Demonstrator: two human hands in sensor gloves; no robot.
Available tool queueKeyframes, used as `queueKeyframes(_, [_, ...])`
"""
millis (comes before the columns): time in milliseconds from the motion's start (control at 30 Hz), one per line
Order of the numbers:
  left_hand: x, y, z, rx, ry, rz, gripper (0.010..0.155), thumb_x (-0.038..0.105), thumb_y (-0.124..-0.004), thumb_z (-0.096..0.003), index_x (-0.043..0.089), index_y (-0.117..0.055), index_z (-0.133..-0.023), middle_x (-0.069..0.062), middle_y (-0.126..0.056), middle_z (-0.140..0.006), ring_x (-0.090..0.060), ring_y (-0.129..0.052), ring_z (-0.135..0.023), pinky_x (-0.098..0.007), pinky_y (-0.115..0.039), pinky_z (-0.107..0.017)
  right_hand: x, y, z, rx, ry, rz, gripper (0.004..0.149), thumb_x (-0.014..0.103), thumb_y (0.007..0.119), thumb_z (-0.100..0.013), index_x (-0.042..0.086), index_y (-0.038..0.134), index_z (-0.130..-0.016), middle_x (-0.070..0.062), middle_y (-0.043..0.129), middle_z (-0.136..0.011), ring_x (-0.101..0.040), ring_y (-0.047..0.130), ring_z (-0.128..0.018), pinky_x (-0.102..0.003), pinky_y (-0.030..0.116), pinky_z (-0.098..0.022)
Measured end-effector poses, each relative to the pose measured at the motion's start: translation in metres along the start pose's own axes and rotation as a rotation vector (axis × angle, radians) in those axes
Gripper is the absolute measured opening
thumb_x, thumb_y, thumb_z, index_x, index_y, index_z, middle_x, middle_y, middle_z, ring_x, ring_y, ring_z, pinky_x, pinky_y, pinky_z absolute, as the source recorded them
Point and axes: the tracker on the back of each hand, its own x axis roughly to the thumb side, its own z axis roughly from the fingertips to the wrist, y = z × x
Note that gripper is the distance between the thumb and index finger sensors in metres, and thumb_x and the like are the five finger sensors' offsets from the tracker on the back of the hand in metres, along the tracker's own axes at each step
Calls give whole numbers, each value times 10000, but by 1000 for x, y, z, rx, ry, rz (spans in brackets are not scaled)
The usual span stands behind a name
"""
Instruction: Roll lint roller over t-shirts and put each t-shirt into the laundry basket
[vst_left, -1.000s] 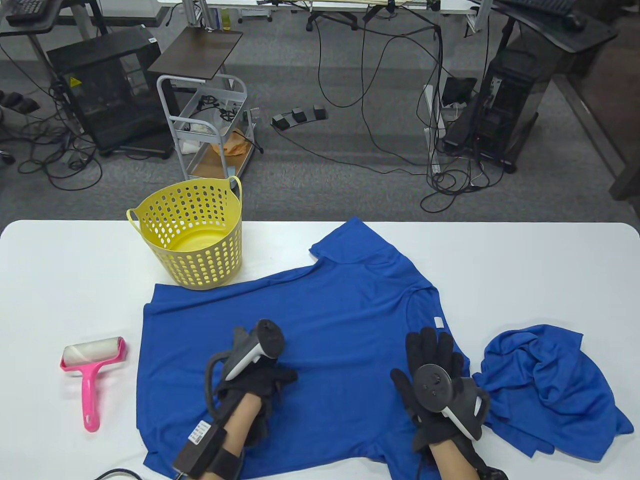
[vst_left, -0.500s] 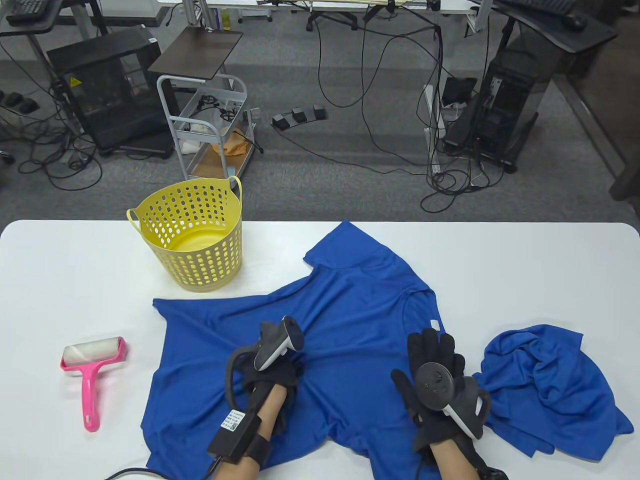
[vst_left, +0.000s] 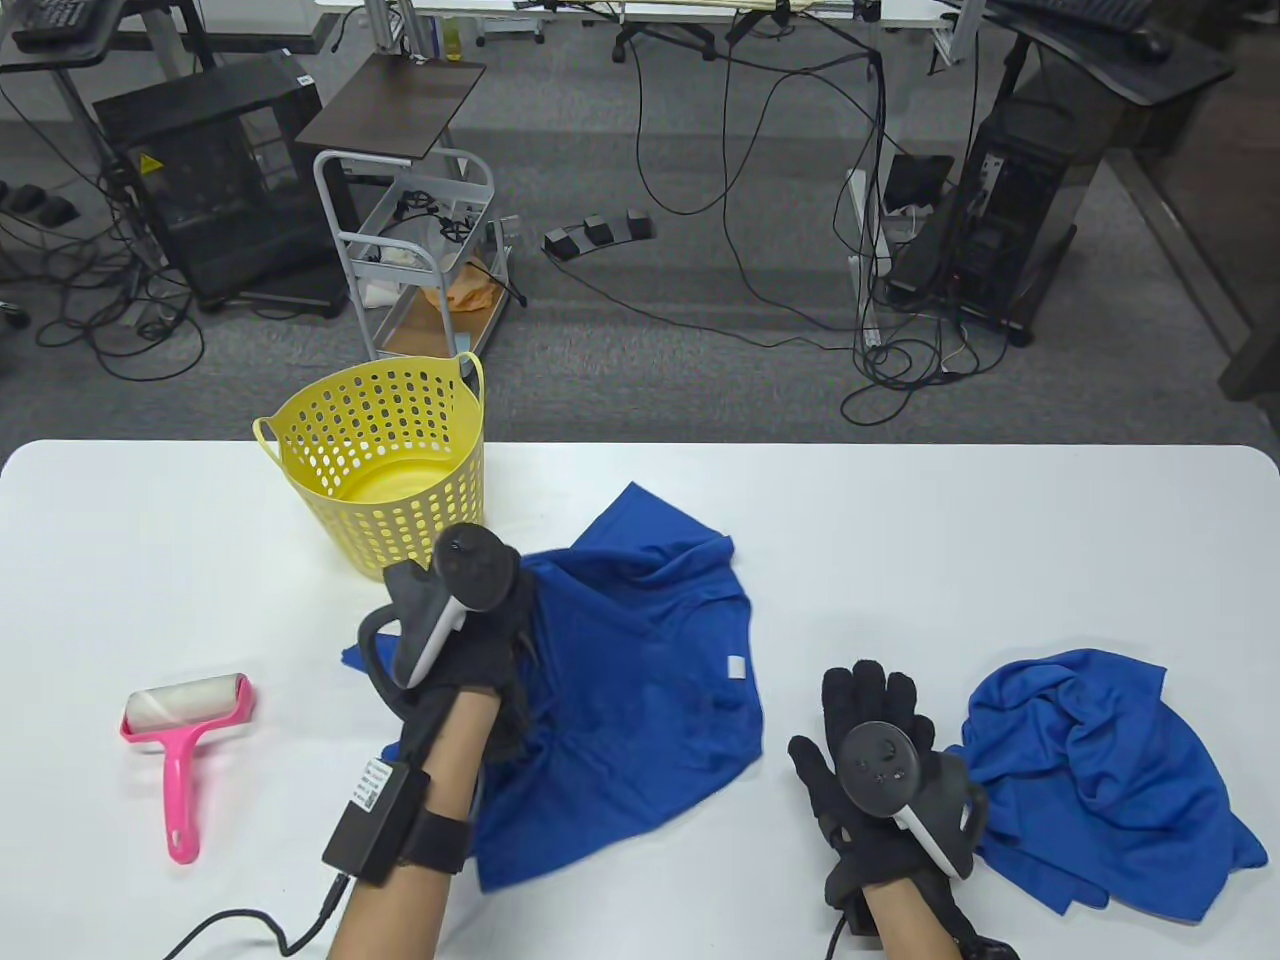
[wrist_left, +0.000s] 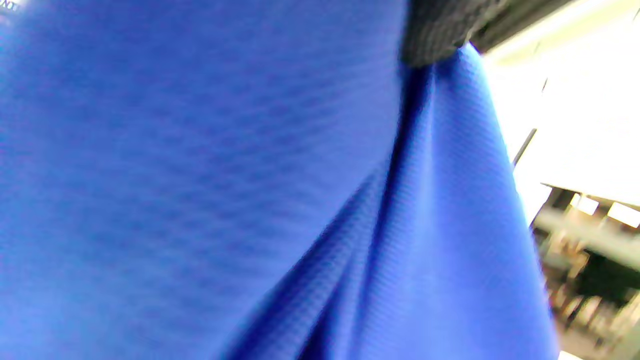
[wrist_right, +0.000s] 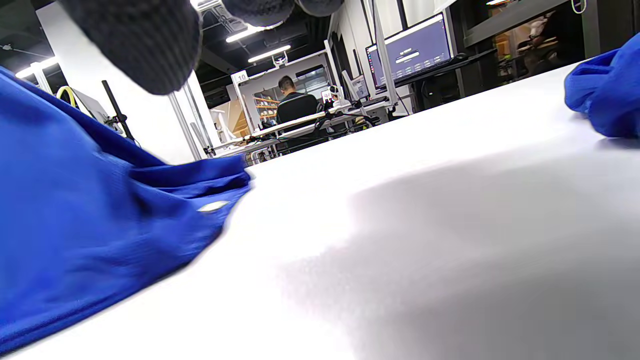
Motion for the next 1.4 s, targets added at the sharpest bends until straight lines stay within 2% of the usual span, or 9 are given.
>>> queueKeyframes(133, [8, 62, -1, 130, -65, 187, 501, 462, -635, -514, 231, -674, -957, -65, -971, -725, -39, -1138, -155, -212, -949, -121, -1, 1, 0, 7, 6, -13, 696, 497, 680, -518, 236, 331, -1061, -95, 217, -1166, -380, 148, -1005, -610, 277, -698])
queueKeyframes(233, [7, 103, -1, 228, -135, 460, 507, 412, -646, -524, 156, -629, -962, -133, -909, -781, -117, -1178, -260, -242, -984, -144, -1, 2, -1, 19, 11, -18, 697, 497, 678, -518, 234, 329, -1062, -97, 215, -1166, -381, 149, -1004, -610, 278, -698])
queueKeyframes(333, [-1, 132, -3, 334, -187, 623, 509, 391, -641, -526, 156, -587, -975, -144, -854, -838, -184, -1180, -475, -306, -1024, -316, -2, 3, -1, 29, 18, -24, 695, 496, 677, -520, 234, 328, -1061, -99, 214, -1165, -382, 150, -1003, -610, 280, -697])
queueKeyframes(433, [-13, 148, -15, 314, -292, 842, 515, 377, -618, -532, 220, -497, -1008, -114, -686, -986, -286, -957, -869, -420, -850, -637, -3, 3, -1, 31, 24, -27, 695, 496, 674, -521, 233, 325, -1061, -100, 212, -1164, -382, 149, -1003, -610, 282, -698])
queueKeyframes(500, [-20, 155, -26, 290, -339, 966, 519, 368, -610, -538, 252, -459, -1020, -85, -613, -1037, -288, -864, -953, -438, -749, -708, -3, 3, -1, 32, 31, -21, 696, 497, 674, -520, 234, 323, -1061, -101, 210, -1164, -382, 149, -1003, -610, 283, -698])
queueKeyframes(567, [-24, 160, -38, 302, -367, 948, 519, 376, -611, -532, 285, -462, -1021, -26, -613, -1053, -240, -844, -981, -411, -722, -731, -4, 4, -2, 39, 32, -18, 696, 497, 674, -520, 234, 322, -1061, -101, 209, -1164, -382, 148, -1003, -610, 289, -699])
queueKeyframes(1067, [-45, 149, -120, 333, -270, 988, 549, 383, -584, -539, 310, -361, -1035, 10, -485, -1104, -205, -706, -1068, -371, -657, -778, 2, 14, -5, 102, -17, 24, 704, 501, 673, -521, 228, 315, -1063, -102, 202, -1165, -382, 133, -1000, -610, 274, -698])
queueKeyframes(1200, [-63, 132, -138, 296, -190, 1021, 577, 379, -578, -542, 281, -302, -1038, -25, -398, -1116, -238, -601, -1092, -398, -612, -784, 2, 15, -5, 111, -20, 28, 704, 502, 671, -521, 228, 313, -1062, -105, 200, -1164, -381, 130, -1000, -610, 274, -698])
queueKeyframes(1400, [-90, 97, -158, 229, -26, 888, 607, 392, -569, -541, 279, -236, -1035, -33, -321, -1121, -239, -536, -1107, -392, -593, -792, 1, 14, -5, 105, -14, 33, 704, 502, 670, -521, 229, 312, -1063, -104, 200, -1164, -382, 130, -999, -609, 273, -698])
